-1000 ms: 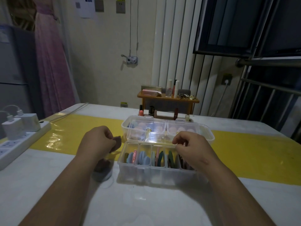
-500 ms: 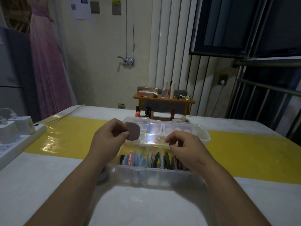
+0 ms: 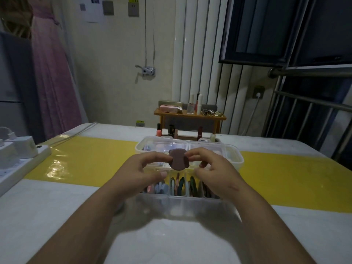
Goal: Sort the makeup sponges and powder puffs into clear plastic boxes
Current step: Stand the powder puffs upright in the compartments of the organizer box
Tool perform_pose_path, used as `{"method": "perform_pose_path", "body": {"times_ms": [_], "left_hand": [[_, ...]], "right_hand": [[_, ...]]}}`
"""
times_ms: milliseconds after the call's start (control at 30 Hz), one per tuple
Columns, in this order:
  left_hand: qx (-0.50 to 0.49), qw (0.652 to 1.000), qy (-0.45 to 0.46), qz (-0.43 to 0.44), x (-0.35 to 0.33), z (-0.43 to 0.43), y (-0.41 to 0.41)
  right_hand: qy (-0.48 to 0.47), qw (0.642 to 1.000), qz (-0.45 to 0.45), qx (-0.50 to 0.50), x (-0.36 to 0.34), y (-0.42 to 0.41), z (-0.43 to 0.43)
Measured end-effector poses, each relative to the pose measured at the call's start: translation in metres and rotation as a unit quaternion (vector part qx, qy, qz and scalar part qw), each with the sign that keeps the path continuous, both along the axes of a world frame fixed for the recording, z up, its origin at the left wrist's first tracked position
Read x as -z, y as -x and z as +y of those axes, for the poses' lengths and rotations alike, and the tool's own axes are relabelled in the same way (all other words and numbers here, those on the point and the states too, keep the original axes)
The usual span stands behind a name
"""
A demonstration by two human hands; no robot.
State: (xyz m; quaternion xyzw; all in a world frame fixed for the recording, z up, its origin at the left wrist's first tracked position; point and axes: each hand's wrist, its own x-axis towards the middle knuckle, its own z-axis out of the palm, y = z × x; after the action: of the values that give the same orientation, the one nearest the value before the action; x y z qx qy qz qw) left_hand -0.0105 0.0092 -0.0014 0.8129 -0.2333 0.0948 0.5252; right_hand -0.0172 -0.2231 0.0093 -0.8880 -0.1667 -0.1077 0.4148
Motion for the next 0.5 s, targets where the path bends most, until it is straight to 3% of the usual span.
{"method": "perform_pose_path", "body": {"times_ms": [267,367,500], "left_hand": [[0.008,0.999,-0.032,0.009,0.001,0.002,-0.001],[-0.042,0.999,0.006,0.003,0.005,0.002,-0.005],[-0.122,0.992,-0.03,-0.034,0.01,0.005,-0.012]], "right_hand": [[-0.043,0.998,-0.04,0.016,-0.004,0.002,-0.002],[-0.075,0.995,-0.059,0.037,-0.008,0.002,-0.007],[-0.086,0.991,-0.072,0.072,-0.011,0.0,-0.012]]}}
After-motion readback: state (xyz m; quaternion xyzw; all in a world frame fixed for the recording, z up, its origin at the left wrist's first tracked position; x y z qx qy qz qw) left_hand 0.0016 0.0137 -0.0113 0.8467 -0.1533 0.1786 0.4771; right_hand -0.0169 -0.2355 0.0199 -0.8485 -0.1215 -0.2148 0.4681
